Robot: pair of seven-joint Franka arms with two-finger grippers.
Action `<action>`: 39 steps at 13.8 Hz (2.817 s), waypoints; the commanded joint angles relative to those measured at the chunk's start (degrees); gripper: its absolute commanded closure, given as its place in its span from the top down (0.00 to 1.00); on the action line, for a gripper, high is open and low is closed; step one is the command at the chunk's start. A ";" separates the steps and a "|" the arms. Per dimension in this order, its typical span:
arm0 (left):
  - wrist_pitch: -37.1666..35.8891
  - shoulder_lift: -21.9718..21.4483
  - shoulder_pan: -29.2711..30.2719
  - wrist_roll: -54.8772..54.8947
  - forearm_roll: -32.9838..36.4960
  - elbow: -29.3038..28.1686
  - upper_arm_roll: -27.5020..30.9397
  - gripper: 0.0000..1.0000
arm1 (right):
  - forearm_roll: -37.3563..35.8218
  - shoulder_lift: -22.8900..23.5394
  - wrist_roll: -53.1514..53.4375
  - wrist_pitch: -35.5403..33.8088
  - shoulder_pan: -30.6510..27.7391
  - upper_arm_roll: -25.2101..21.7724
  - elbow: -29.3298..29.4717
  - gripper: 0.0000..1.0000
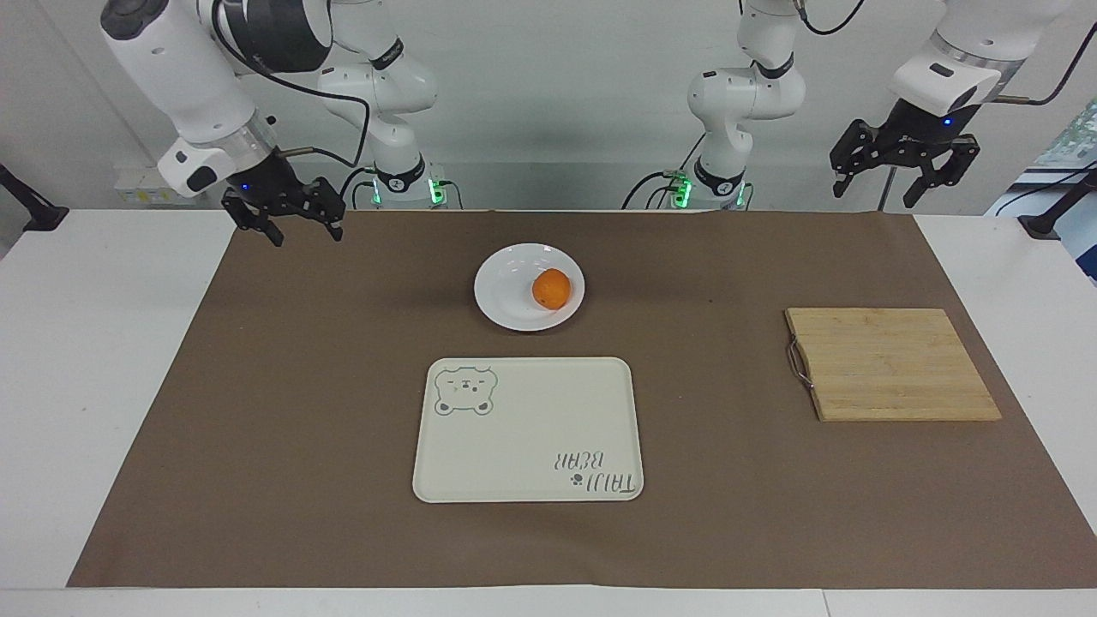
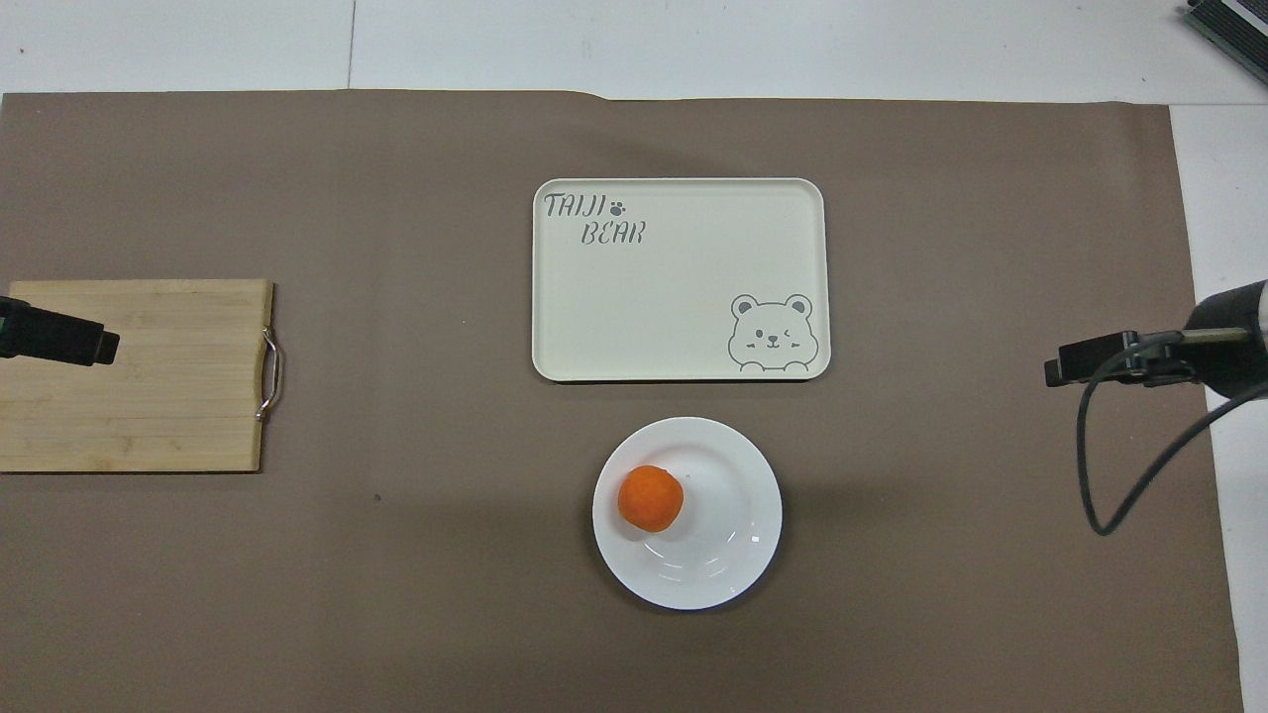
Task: Place orange and plate with both arms
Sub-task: 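Reach the right gripper toward the white plate's rim, then grip the white plate's rim with the right gripper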
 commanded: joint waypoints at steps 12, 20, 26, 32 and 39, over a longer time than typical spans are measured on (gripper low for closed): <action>-0.71 -0.94 0.85 0.44 0.69 -0.94 -0.64 1.00 | 34.58 0.49 0.51 40.25 19.48 0.15 -31.63 1.00; -0.71 -0.94 0.85 0.44 0.69 -0.94 -0.64 1.00 | 40.57 2.43 -8.00 43.70 21.87 -0.02 -35.32 1.00; -0.71 -0.94 0.85 0.44 0.69 -0.94 -0.64 1.00 | 46.01 -2.39 -14.43 40.82 19.76 0.06 -41.82 1.00; -0.71 -0.94 0.85 0.44 0.69 -0.94 -0.64 1.00 | 53.99 -3.28 -20.65 40.36 20.37 0.06 -46.22 1.00; -0.71 -0.94 0.85 0.44 0.69 -0.94 -0.64 1.00 | 57.18 -3.37 -21.11 40.45 22.04 0.06 -48.24 1.00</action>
